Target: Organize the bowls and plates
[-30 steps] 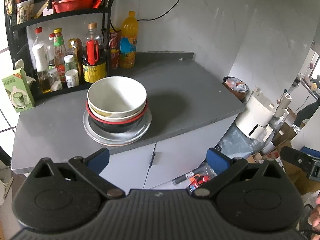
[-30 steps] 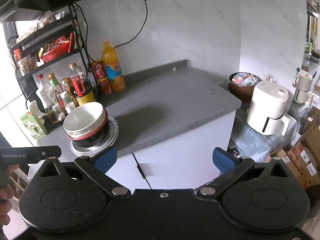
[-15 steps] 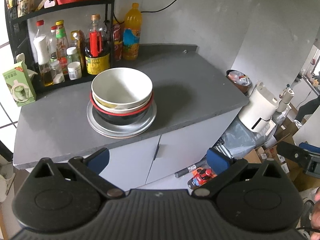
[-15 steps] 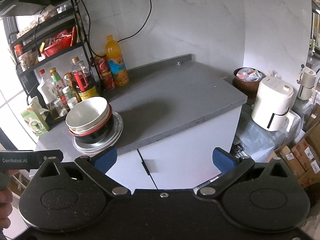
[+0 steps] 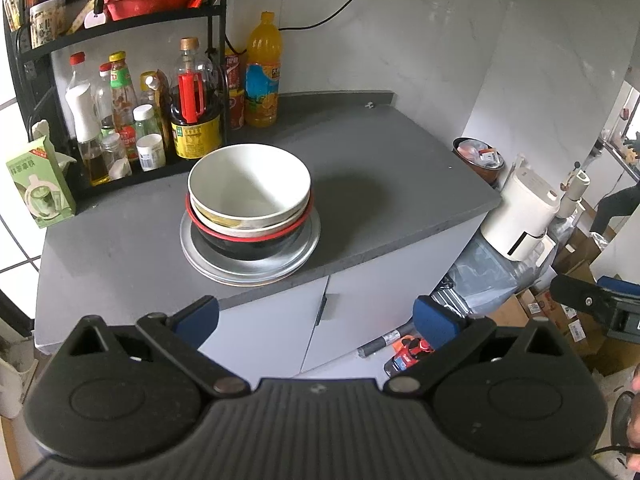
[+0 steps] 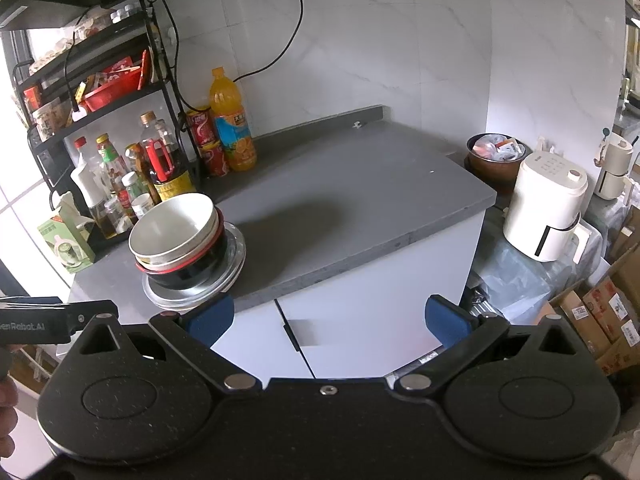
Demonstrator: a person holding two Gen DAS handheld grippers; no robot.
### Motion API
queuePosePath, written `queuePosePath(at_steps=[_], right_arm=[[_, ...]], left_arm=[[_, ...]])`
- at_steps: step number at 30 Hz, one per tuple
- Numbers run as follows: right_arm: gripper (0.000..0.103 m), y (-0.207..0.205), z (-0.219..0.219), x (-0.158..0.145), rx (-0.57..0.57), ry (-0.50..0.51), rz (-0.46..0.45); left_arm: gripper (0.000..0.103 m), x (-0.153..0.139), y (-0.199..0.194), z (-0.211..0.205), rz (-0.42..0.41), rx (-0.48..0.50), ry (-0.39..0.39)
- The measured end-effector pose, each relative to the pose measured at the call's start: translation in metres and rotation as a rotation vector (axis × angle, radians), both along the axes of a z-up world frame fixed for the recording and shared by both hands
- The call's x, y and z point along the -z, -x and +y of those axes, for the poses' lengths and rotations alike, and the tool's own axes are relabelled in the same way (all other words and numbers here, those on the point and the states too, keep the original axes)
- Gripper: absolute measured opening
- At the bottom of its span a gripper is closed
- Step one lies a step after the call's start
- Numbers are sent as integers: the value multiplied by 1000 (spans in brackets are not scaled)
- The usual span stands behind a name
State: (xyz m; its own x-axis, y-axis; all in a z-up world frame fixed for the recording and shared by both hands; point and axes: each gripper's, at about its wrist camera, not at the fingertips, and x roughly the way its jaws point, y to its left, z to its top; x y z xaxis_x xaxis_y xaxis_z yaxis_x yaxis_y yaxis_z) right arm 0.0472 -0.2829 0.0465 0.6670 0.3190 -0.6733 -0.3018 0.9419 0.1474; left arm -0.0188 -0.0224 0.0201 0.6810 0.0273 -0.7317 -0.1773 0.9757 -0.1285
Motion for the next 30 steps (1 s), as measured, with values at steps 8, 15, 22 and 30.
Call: queuePosePath(at_steps=[8, 15, 22, 30], right_arm=[[103, 0, 1, -6, -25, 4, -11], [103, -4, -3, -5, -28, 3, -2], [103, -6, -4, -3, -34, -1, 3], [102, -7, -3, -4, -37, -6, 10]], left_arm=[[102, -2, -6, 0, -3, 4, -4], [102, 1, -10, -2, 8, -5, -7], [102, 2, -12, -5, 14, -8, 1], [102, -1, -14, -4, 14, -26, 5]])
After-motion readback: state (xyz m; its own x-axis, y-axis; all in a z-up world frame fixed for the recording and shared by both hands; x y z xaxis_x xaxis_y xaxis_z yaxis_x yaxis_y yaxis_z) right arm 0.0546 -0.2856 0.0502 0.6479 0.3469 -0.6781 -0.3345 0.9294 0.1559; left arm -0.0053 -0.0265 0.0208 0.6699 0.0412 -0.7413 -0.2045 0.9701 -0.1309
